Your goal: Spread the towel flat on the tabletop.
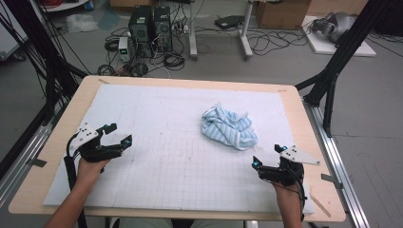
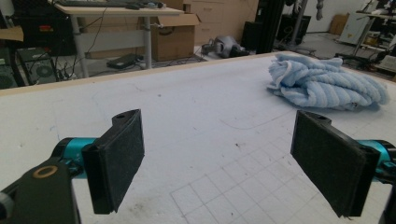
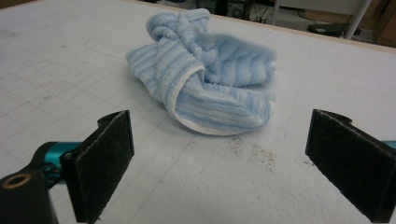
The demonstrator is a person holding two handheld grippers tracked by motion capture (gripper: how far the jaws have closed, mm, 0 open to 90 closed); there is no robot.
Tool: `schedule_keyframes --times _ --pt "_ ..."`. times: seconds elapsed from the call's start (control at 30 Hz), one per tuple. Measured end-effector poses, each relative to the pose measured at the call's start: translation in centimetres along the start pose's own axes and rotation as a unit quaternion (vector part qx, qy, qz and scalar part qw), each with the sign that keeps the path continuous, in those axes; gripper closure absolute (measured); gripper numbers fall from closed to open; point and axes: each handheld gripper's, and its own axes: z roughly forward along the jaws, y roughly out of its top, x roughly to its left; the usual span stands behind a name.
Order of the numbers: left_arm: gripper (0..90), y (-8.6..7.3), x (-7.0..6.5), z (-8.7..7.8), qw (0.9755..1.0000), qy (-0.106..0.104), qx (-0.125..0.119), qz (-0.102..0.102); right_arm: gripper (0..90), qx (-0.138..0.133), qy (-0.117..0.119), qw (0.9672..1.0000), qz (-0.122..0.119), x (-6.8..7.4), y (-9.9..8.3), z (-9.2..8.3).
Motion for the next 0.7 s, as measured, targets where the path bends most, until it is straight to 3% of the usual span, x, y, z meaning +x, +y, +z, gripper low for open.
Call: schedule_keyframes --times 0.23,0.5,0.7 --pt "17.7 -0.04 0.09 -0.05 1.0000 0.002 -0.003 -0.007 7.0 0.000 0.006 1.0000 0.003 0.21 0.08 0.03" --pt "17.5 -0.15 0.16 0.06 1.0000 0.002 0.004 0.001 7.0 0.006 0.015 0.9999 0.005 0.27 0.11 0.41" --pt "16.6 0.08 0.22 -0.13 1.0000 0.000 -0.002 -0.003 6.9 -0.004 0.014 0.9998 -0.012 0.64 0.60 0.26"
